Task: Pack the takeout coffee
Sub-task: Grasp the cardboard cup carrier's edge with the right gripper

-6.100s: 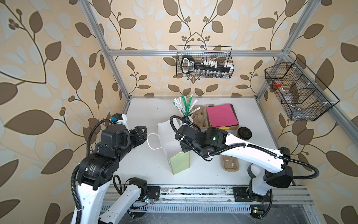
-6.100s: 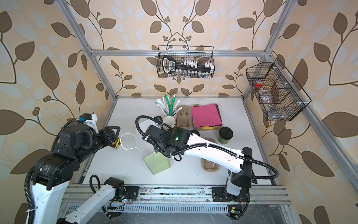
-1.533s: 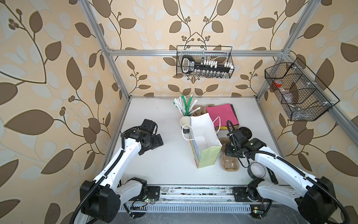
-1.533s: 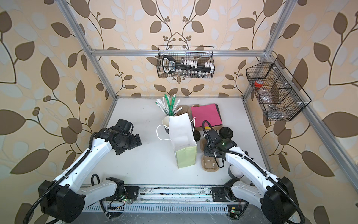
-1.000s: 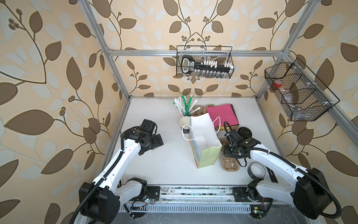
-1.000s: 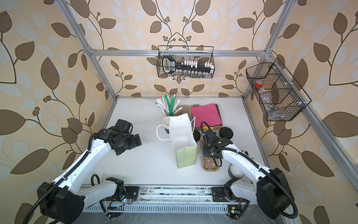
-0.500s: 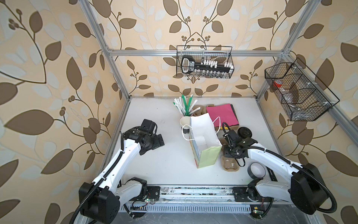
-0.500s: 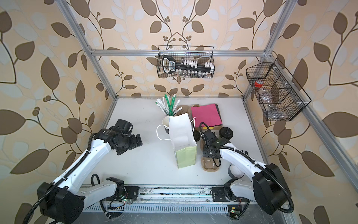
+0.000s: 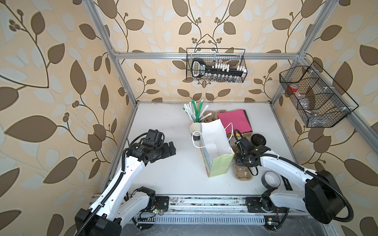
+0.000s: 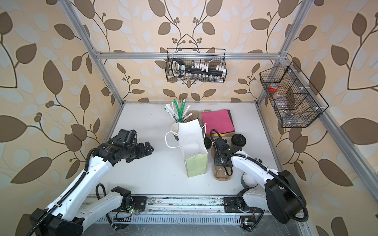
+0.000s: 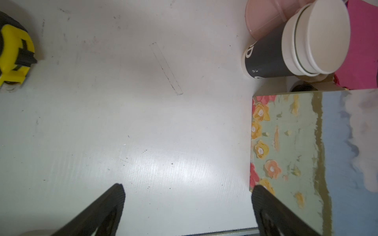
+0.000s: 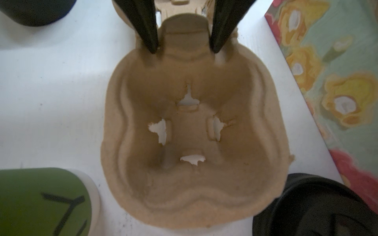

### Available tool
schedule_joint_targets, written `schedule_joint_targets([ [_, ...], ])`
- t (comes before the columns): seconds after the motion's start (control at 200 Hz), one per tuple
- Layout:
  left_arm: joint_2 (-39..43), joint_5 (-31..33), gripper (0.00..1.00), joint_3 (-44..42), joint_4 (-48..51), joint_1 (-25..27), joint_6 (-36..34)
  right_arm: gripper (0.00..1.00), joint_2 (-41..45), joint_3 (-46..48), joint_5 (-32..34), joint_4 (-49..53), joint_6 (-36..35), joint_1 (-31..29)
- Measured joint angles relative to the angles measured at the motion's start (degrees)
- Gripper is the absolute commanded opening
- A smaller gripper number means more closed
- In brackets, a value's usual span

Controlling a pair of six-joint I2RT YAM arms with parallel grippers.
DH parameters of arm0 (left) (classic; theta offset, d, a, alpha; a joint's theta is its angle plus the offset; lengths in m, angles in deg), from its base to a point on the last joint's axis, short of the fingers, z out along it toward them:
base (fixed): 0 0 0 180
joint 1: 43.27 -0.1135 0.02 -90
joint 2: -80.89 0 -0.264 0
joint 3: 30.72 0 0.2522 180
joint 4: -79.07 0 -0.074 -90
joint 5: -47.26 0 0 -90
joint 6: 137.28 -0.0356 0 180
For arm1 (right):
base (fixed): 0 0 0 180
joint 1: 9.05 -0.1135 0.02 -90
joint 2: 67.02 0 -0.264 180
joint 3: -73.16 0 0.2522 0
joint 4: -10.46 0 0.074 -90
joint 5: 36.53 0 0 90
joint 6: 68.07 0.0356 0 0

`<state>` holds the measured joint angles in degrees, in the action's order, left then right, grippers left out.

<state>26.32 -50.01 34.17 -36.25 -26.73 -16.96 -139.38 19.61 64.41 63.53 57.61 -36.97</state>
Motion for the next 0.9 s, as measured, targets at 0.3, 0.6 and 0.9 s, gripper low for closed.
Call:
schedule_joint_targets([
  [0.3,2.4,-2.0,0.99,-1.9,-2.8,0.8,-0.4,0.35,1.8,0.0,0.0,0.2,0.2,0.0],
  [0.6,3.2,-3.3,0.99,-2.6,-3.9,1.2,-0.4,0.34,7.3,0.0,0.7,2.9,1.2,-0.2],
  [0.9,3.2,-3.7,0.99,-2.6,-4.2,1.5,-0.4,0.34,13.1,-3.0,3.0,8.0,2.5,-1.6],
])
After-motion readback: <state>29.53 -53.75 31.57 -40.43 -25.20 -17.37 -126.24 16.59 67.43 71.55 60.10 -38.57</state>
